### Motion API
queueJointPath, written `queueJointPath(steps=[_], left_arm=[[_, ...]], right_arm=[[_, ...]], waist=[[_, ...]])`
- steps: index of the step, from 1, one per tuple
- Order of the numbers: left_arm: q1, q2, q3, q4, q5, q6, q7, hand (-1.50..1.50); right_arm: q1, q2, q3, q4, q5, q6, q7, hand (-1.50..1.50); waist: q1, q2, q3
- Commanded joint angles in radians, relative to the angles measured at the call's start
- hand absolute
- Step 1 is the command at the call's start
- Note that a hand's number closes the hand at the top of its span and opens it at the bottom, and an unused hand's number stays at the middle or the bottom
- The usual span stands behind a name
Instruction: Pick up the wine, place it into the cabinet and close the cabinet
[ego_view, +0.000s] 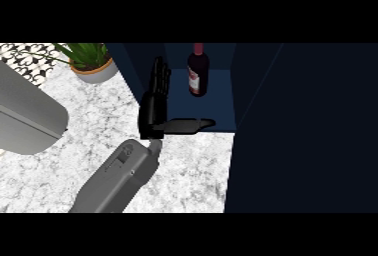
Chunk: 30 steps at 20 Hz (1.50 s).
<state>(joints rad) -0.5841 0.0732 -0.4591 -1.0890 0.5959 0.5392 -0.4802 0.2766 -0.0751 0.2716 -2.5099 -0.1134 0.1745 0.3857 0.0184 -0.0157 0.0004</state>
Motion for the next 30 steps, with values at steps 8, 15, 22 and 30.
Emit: queueJointPath(steps=[8,15,22,30], left_arm=[[0.338,0.012,-0.181,-0.411,-0.115,0.125,0.019,-1.50],[0.495,0.152,-0.167,-0.600,-0.120,0.096,0.018,-1.50],[0.652,0.259,-0.170,-0.783,-0.119,0.093,0.025,-1.50],[0.822,0.397,-0.079,-0.878,-0.053,-0.031,-0.041,-1.50]], right_arm=[[0.052,-0.042,0.017,-0.220,-0.039,-0.002,0.084,-1.50],[0.063,-0.155,0.121,-0.210,-0.033,0.123,0.108,1.50],[0.071,-0.185,0.306,-0.175,-0.087,0.191,0.134,1.50],[-0.053,-0.114,0.424,-0.170,-0.002,0.126,0.213,1.50]], waist=[[-0.021,0.009,0.000],[-0.021,0.008,-0.001],[-0.011,0.008,-0.001],[0.006,0.008,-0.005]])
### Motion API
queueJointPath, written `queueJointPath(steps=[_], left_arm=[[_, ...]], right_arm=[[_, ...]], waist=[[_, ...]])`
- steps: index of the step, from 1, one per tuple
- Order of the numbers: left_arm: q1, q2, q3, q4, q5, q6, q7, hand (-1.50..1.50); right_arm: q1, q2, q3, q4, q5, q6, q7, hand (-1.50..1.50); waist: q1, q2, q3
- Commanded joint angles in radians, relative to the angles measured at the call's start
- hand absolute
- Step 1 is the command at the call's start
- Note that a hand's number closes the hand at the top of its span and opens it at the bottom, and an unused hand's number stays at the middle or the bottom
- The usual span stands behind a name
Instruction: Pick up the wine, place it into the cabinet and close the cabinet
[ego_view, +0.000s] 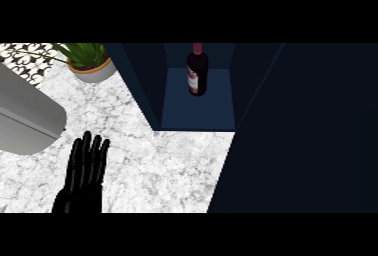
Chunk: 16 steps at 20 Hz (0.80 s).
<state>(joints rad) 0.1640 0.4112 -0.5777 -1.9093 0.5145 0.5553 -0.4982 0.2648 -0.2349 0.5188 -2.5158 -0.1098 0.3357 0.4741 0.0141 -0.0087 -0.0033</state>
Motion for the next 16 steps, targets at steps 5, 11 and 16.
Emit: queueJointPath(steps=[5,11,16], left_arm=[[0.165,0.093,0.082,-0.101,0.062,-0.100,-0.071,-1.50],[0.211,0.183,0.223,-0.143,0.160,-0.192,-0.053,-1.50],[0.259,0.235,0.311,-0.151,0.230,-0.272,-0.050,-1.50]], right_arm=[[-0.093,0.104,0.259,-0.072,0.005,-0.066,0.174,1.50],[-0.230,0.229,0.344,0.030,0.070,-0.168,0.226,1.50],[-0.462,0.232,0.368,0.178,0.083,-0.389,0.213,1.50]], waist=[[0.026,-0.002,-0.004],[0.027,-0.003,-0.003],[0.037,0.005,-0.003]])
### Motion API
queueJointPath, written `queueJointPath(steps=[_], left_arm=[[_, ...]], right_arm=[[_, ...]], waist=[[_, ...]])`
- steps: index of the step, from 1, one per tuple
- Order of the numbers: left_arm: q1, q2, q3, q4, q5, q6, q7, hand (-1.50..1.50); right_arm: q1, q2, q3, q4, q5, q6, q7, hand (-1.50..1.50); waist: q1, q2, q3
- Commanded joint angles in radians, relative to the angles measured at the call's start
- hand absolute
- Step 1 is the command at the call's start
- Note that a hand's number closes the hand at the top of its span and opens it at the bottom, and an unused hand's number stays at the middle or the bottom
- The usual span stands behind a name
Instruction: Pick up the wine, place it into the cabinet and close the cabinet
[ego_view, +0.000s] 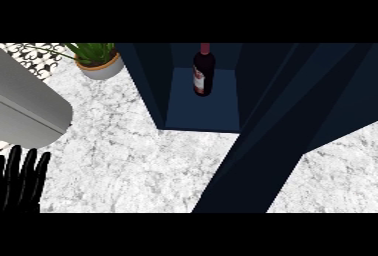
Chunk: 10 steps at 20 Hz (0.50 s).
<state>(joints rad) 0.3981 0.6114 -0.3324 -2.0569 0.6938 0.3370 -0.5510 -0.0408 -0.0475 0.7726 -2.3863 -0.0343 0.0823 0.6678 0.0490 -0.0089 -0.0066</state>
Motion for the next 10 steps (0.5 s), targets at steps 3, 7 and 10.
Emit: queueJointPath(steps=[3,7,10], left_arm=[[0.071,0.064,0.109,-0.004,0.076,-0.120,-0.019,-1.50],[0.065,0.103,0.174,-0.015,0.146,-0.173,0.025,-1.50],[0.082,0.117,0.237,-0.014,0.184,-0.218,0.014,-1.50]], right_arm=[[-0.288,0.046,0.147,0.125,0.031,-0.266,0.006,1.50],[-0.470,0.044,0.093,0.202,-0.062,-0.365,0.053,1.50],[-0.631,0.045,-0.005,0.344,-0.128,-0.415,0.027,1.50]], waist=[[0.006,0.001,0.000],[0.010,0.006,0.001],[0.024,0.009,0.002]])
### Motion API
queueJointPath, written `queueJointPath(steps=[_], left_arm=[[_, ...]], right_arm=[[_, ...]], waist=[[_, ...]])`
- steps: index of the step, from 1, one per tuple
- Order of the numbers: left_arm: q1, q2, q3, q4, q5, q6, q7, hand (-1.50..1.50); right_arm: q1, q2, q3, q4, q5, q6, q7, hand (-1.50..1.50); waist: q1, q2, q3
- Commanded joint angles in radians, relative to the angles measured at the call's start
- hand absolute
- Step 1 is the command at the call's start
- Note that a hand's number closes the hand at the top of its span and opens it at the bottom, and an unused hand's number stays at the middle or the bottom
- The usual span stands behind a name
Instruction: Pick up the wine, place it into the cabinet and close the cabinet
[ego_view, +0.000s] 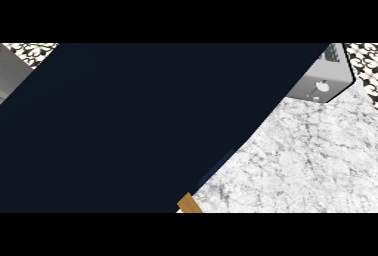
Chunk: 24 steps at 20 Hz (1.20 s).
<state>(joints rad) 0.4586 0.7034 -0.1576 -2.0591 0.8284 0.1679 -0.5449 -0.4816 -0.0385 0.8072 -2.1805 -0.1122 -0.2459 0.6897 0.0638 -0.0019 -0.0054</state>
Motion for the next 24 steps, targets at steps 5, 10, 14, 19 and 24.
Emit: queueJointPath(steps=[5,10,14,19,24], left_arm=[[-0.001,0.038,0.092,0.029,0.080,-0.114,0.012,-1.50],[0.005,0.055,0.140,0.067,0.102,-0.172,0.018,-1.50],[-0.006,0.064,0.175,0.063,0.126,-0.179,0.044,-1.50],[0.003,0.077,0.201,0.076,0.139,-0.215,0.042,-1.50],[-0.009,0.084,0.271,0.092,0.177,-0.219,0.071,-1.50]], right_arm=[[-0.460,0.038,-0.099,0.375,-0.173,-0.161,-0.028,1.50],[-0.670,0.038,-0.157,0.638,-0.300,-0.199,-0.147,1.50],[-0.770,0.038,-0.222,0.803,-0.487,-0.098,-0.212,1.50],[-0.789,0.038,-0.242,0.872,-0.744,0.205,-0.068,1.50],[-0.852,0.038,-0.341,1.160,-0.792,0.287,-0.192,1.50]], waist=[[0.033,0.008,0.000],[0.035,0.012,0.001],[0.026,0.016,0.002],[0.042,0.025,0.002],[0.006,0.017,0.003]])
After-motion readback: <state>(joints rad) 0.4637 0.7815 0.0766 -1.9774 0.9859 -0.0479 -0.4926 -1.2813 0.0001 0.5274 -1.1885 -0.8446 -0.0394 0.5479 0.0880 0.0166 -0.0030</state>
